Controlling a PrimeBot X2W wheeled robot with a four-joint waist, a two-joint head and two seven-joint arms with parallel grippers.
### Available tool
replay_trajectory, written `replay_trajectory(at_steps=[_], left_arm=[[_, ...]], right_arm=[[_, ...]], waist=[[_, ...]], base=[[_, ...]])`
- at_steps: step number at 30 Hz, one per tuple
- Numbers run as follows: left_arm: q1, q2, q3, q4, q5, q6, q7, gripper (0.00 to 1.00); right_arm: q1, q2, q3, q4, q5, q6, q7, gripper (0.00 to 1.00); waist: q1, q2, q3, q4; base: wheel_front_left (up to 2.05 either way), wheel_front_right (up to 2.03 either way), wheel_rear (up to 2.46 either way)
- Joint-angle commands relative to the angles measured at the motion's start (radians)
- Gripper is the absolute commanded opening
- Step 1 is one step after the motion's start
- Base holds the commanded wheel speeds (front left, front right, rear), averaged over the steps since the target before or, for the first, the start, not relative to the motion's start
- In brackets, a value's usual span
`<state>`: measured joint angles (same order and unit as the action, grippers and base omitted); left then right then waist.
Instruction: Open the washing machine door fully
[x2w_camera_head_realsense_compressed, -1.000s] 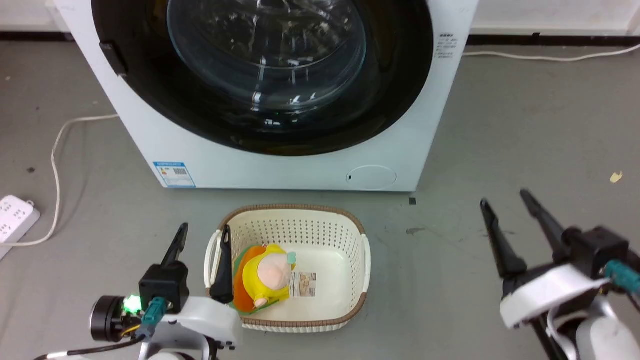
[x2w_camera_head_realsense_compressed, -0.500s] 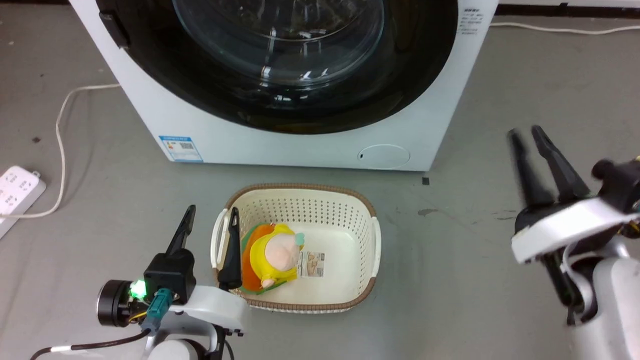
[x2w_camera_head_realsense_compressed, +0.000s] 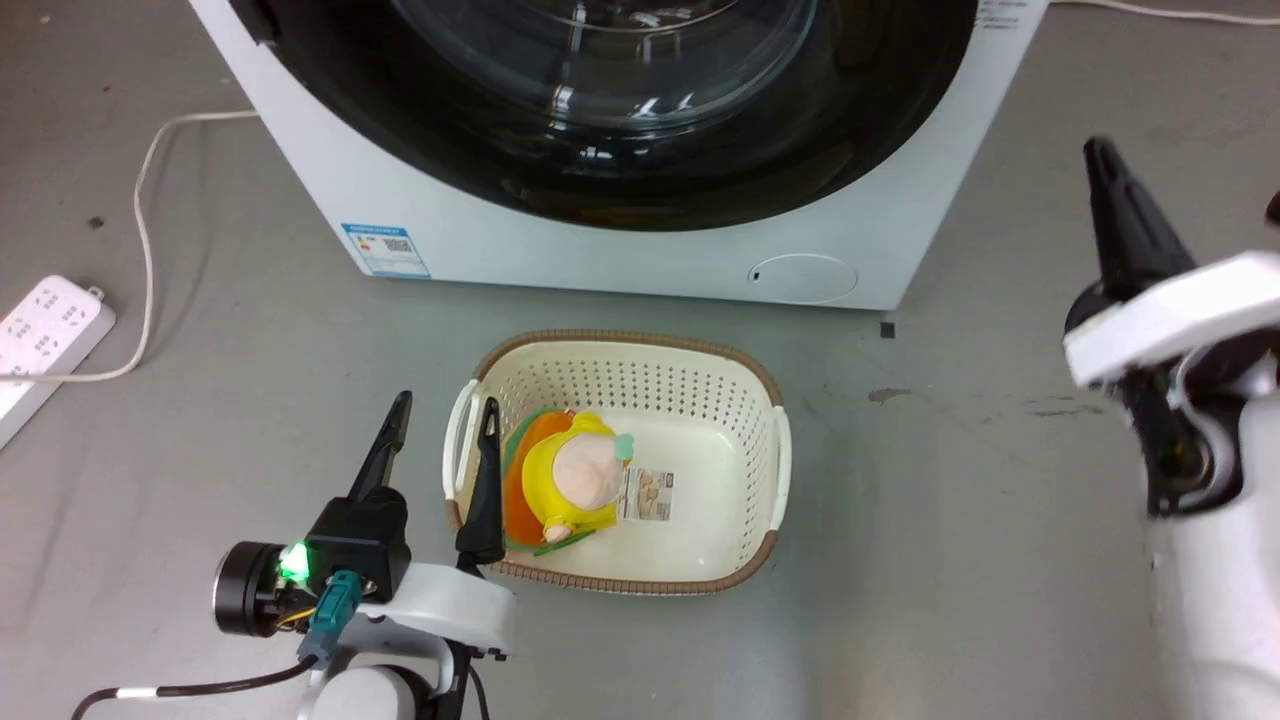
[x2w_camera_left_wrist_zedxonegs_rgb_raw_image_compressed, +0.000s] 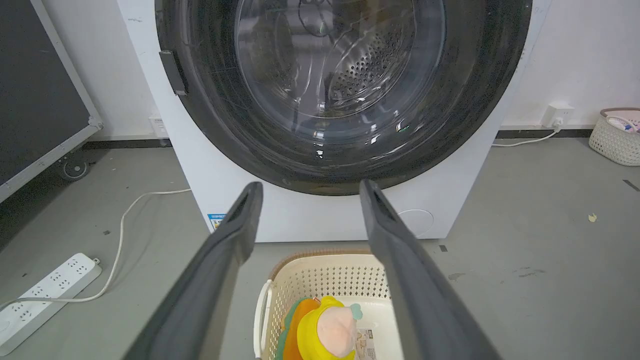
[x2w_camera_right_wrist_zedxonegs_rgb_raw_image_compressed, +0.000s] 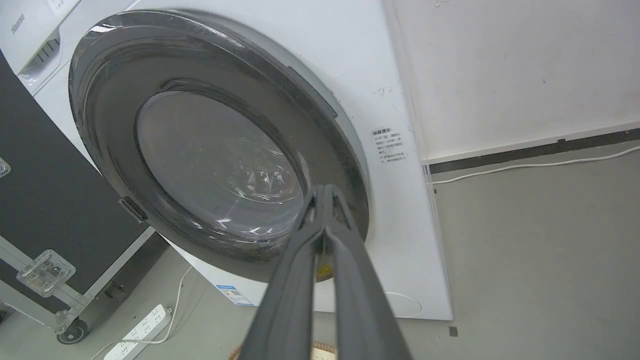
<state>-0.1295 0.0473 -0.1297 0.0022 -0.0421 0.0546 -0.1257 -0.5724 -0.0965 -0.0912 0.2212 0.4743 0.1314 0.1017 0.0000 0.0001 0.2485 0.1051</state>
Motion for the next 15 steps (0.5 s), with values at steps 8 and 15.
replay_trajectory(at_steps=[8,15], left_arm=[[-0.034,0.002,-0.027,-0.004,-0.013,0.016,-0.026,1.0],[-0.05,0.002,-0.045,-0.006,-0.019,0.023,-0.04,1.0]], right_arm=[[-0.154,0.007,-0.065,0.103,0.084,0.0,0.042,0.0],[-0.282,-0.002,-0.114,0.216,0.129,0.0,0.101,0.0]], waist=[[0.0,-0.0001,0.034,0.025],[0.0,-0.0001,0.066,0.044]], base=[[0.0,0.0,0.0],[0.0,0.0,0.0]])
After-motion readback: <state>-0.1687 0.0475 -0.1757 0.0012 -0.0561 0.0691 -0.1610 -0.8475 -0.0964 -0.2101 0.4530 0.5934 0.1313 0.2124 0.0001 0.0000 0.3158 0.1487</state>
